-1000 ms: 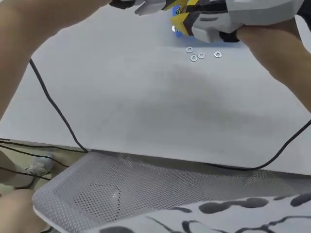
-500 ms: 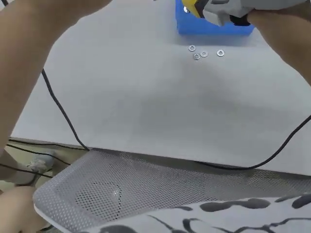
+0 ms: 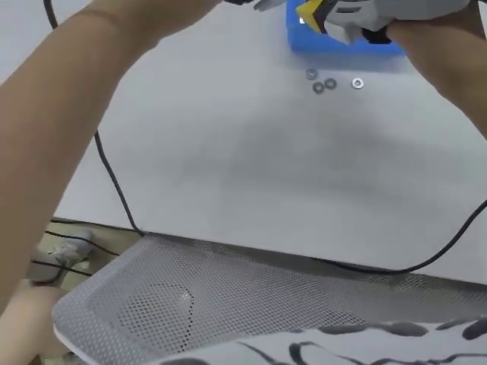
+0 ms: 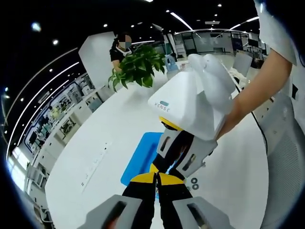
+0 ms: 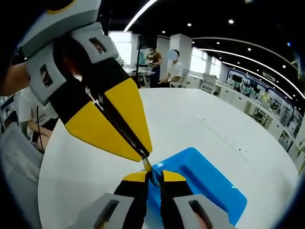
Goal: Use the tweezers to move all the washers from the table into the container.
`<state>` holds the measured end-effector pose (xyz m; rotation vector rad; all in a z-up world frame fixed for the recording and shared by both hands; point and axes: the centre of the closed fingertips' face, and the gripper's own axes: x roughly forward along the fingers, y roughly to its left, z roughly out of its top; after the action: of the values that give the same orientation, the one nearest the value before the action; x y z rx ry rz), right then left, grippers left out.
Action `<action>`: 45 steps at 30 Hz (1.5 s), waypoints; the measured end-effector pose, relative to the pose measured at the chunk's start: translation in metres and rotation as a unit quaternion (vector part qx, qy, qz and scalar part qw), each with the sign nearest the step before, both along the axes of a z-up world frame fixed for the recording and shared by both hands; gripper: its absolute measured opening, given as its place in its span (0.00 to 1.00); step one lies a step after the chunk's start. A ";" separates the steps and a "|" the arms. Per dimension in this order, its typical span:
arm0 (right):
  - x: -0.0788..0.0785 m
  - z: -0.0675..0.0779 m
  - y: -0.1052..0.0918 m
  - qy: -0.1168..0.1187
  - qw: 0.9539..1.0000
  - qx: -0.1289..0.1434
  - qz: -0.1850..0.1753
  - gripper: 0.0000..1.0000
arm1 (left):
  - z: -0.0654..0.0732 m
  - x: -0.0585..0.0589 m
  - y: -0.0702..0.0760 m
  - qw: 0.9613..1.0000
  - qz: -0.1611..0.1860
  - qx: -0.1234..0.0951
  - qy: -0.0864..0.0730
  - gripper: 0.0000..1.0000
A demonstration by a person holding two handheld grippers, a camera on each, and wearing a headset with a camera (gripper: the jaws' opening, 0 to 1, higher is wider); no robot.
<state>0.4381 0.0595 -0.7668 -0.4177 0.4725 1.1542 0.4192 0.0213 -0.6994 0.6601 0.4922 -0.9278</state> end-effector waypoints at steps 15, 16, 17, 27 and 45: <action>0.007 -0.011 -0.003 0.024 1.000 0.006 -0.012 0.06 | -0.009 0.006 -0.001 1.000 0.001 0.001 0.009 0.00; 0.008 -0.012 -0.003 0.025 1.000 0.005 -0.013 0.06 | -0.009 0.005 -0.002 1.000 0.002 0.000 0.009 0.00; 0.009 -0.012 -0.004 0.027 1.000 0.006 -0.015 0.06 | -0.008 0.005 -0.003 1.000 0.003 -0.002 0.010 0.00; 0.006 -0.006 -0.007 0.033 0.999 0.015 -0.020 0.07 | -0.006 0.009 0.000 1.000 0.006 -0.011 0.013 0.00; -0.032 0.052 -0.009 0.000 0.998 0.059 -0.023 0.08 | 0.047 -0.030 -0.003 0.998 0.004 -0.054 -0.019 0.00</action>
<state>0.4064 0.0502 -0.7148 -0.3023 0.4094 1.1308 0.3894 0.0181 -0.6520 0.5767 0.4078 -0.9271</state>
